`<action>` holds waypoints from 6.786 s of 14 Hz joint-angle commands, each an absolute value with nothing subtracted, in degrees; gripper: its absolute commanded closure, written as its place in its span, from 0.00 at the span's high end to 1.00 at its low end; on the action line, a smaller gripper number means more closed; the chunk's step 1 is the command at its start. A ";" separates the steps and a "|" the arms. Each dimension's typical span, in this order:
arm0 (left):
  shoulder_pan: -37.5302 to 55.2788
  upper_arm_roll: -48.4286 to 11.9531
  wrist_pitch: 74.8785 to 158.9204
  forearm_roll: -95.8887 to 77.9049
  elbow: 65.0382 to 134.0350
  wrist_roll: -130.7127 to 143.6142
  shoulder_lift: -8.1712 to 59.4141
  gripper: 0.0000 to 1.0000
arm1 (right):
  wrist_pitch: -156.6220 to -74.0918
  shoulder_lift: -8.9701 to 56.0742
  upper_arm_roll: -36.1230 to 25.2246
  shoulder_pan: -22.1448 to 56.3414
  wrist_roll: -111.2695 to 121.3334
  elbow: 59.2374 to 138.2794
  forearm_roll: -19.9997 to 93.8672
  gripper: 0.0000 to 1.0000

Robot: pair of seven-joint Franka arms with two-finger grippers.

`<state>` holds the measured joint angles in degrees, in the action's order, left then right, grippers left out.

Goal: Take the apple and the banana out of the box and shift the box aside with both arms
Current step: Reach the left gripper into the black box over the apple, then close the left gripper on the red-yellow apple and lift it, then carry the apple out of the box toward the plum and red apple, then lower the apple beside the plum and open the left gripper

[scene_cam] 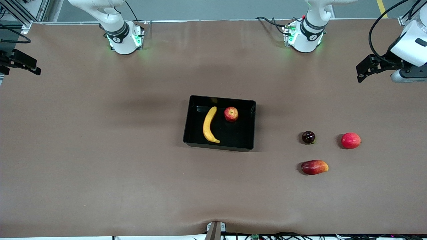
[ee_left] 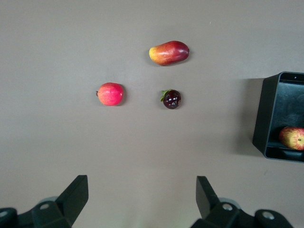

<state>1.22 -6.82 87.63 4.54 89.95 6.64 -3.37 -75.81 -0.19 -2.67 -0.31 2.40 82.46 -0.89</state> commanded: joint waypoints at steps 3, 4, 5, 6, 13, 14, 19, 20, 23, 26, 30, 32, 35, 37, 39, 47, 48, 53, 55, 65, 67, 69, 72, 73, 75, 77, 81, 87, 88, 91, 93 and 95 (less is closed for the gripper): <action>0.79 -7.03 86.31 5.45 88.24 6.15 -3.08 1.00 | -75.94 -1.58 -1.23 -1.67 1.67 83.94 -1.58 1.00; 1.05 -7.03 86.31 5.45 88.24 6.24 -2.99 1.00 | -75.94 -1.58 -1.23 -1.67 1.67 83.94 -1.58 1.00; 1.05 -7.12 85.70 5.01 88.24 6.41 -2.90 1.00 | -75.94 -1.58 -1.23 -1.67 1.67 83.94 -1.58 1.00; 1.05 -7.12 85.52 4.57 88.24 6.24 -2.64 1.00 | -75.94 -1.41 -1.32 -1.67 1.67 83.85 -1.58 1.00; 2.72 -14.65 90.42 0.18 90.60 20.99 3.51 1.00 | -76.02 -1.23 -1.49 -1.32 1.67 83.85 -1.58 1.00; 2.64 -16.42 93.66 0.09 92.62 22.14 4.12 1.00 | -75.94 -1.23 -1.58 -1.23 1.58 83.85 -1.58 1.00; 2.81 -25.38 115.10 0.18 105.02 31.19 7.89 1.00 | -75.07 -1.23 -1.67 -1.67 1.49 83.85 -1.58 1.00; 3.42 -26.36 117.49 0.26 105.12 32.59 10.35 1.00 | -74.97 -1.14 -1.76 -1.67 1.49 83.85 -1.50 1.00; 8.86 -26.37 124.17 0.79 104.68 41.09 17.90 1.00 | -74.88 -1.14 -1.76 -1.67 1.49 83.67 -1.49 1.00; 12.83 -26.37 131.82 5.52 104.42 48.06 24.33 1.00 | -74.88 -1.06 -1.76 -1.58 1.49 83.67 -1.49 1.00; 16.17 -26.37 135.26 10.62 103.18 53.17 29.78 1.00 | -75.06 -0.26 -1.67 -1.41 1.49 83.67 -1.23 1.00; 17.22 -26.28 135.53 12.21 103.10 53.78 32.16 1.00 | -75.06 -0.18 -1.58 -2.10 1.58 83.85 -0.97 1.00; 18.02 -26.01 135.88 14.32 103.62 57.03 33.31 1.00 | -75.41 -0.35 -1.50 -2.72 1.67 83.94 -0.79 1.00; 18.54 -25.93 135.88 14.59 103.71 57.30 34.54 1.00 | -75.41 -0.26 -1.32 -3.25 1.67 84.11 -0.70 1.00; 18.63 -25.93 135.88 14.59 103.89 57.48 35.24 1.00 | -75.76 -0.18 -1.14 -4.04 1.84 84.29 -0.27 1.00; 19.51 -26.01 135.70 17.23 103.54 58.19 36.39 0.38 | -76.64 0.09 -1.14 -4.22 2.02 85.43 0.26 1.00; 19.25 -25.93 135.62 17.66 103.36 57.84 35.95 0.13 | -77.08 0.09 -1.14 -4.22 2.02 85.43 0.35 1.00; 17.93 -26.10 132.20 22.76 101.26 55.38 30.51 0.00 | -77.96 0.18 -1.14 -4.22 2.11 85.95 0.26 1.00; 16.27 -26.63 128.78 22.06 98.98 54.06 28.05 0.00 | -78.57 0.18 -1.14 -4.22 2.20 86.31 0.26 1.00; 0.01 -26.89 108.03 8.09 88.16 22.95 20.57 0.00 | -82.00 0.44 -1.14 -4.13 2.11 88.33 0.26 1.00; -2.97 -26.72 105.75 8.17 88.42 19.79 20.39 0.00 | -82.00 0.44 -1.14 -3.87 2.11 88.16 0.26 1.00; -8.06 -26.72 103.89 8.26 89.81 16.28 20.48 0.00 | -82.00 0.44 -1.14 -3.52 2.11 88.07 0.26 1.00; -14.75 -26.54 104.76 9.23 91.49 11.78 22.40 0.00 | -81.91 0.44 -1.23 -3.69 1.93 88.15 0.26 1.00; -16.42 -26.54 105.55 9.23 91.58 11.43 23.63 0.00 | -81.91 0.44 -1.23 -3.60 1.93 88.07 0.26 1.00; -18.62 -26.54 108.70 9.32 92.81 9.85 25.39 0.00 | -81.91 0.44 -1.23 -3.69 1.85 88.15 0.26 1.00; -19.68 -26.37 111.70 11.58 93.34 8.36 27.93 0.00 | -81.91 0.44 -1.23 -3.69 1.67 88.15 0.26 1.00; -20.92 -26.28 114.78 18.88 93.34 8.35 32.95 0.00 | -82.00 0.62 -1.14 -3.52 1.93 88.15 0.35 1.00; -23.29 -26.10 122.87 19.25 97.91 8.44 37.00 0.00 | -83.14 0.97 -1.14 -3.60 2.02 88.07 3.25 1.00; -23.47 -26.10 122.87 19.25 98.08 8.44 37.26 0.00 | -83.14 1.23 -1.14 -3.52 2.02 88.15 3.34 1.00; -23.47 -26.10 123.05 19.42 98.26 8.44 37.97 0.10 | -83.23 1.84 -1.14 -3.60 2.11 88.15 6.14 1.00; -23.47 -26.10 122.96 20.91 98.26 8.44 37.88 0.74 | -83.23 1.93 -1.14 -3.60 2.11 88.15 6.42 1.00; -23.47 -26.19 122.17 21.27 98.00 8.26 37.09 1.00 | -83.14 2.72 -1.14 -3.60 2.11 87.98 6.68 1.00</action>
<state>-23.02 -25.74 122.42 20.02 97.60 8.75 38.52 -82.95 2.27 -1.77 -2.74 2.34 88.18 5.68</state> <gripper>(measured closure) 0.256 0.000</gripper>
